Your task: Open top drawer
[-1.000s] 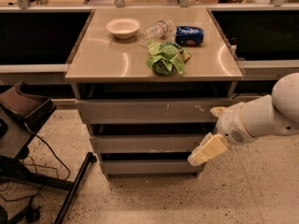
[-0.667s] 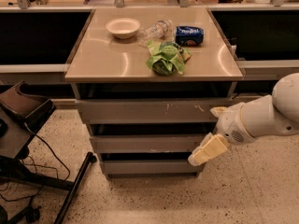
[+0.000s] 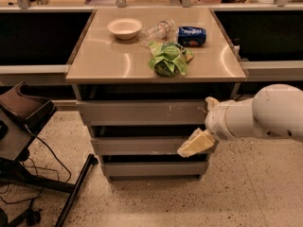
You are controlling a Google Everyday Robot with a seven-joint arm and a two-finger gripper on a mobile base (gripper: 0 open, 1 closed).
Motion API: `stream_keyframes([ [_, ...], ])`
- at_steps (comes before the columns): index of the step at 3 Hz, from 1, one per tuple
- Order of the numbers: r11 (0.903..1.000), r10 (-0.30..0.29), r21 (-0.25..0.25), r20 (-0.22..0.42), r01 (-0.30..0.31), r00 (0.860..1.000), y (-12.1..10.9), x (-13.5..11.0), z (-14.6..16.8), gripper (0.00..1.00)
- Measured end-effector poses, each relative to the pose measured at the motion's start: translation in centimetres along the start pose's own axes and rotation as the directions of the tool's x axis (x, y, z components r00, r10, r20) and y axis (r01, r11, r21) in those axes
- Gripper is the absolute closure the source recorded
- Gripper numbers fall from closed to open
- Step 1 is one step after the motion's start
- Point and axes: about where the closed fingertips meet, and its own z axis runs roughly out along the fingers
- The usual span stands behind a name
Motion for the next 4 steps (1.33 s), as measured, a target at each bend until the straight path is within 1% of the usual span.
stream_keyframes([
  [1, 0.9963, -0.010, 0.085, 0.036, 0.007, 0.999, -2.1, -1.1, 0.0, 0.00],
  [2, 0.9963, -0.011, 0.085, 0.036, 0.007, 0.999, -2.1, -1.1, 0.0, 0.00],
  [3, 0.9905, -0.046, 0.130, 0.000, 0.045, 0.999, -2.6, -1.4, 1.2, 0.00],
  [4, 0.9658, -0.089, 0.238, -0.068, 0.103, 0.994, -4.4, -0.7, 1.6, 0.00],
])
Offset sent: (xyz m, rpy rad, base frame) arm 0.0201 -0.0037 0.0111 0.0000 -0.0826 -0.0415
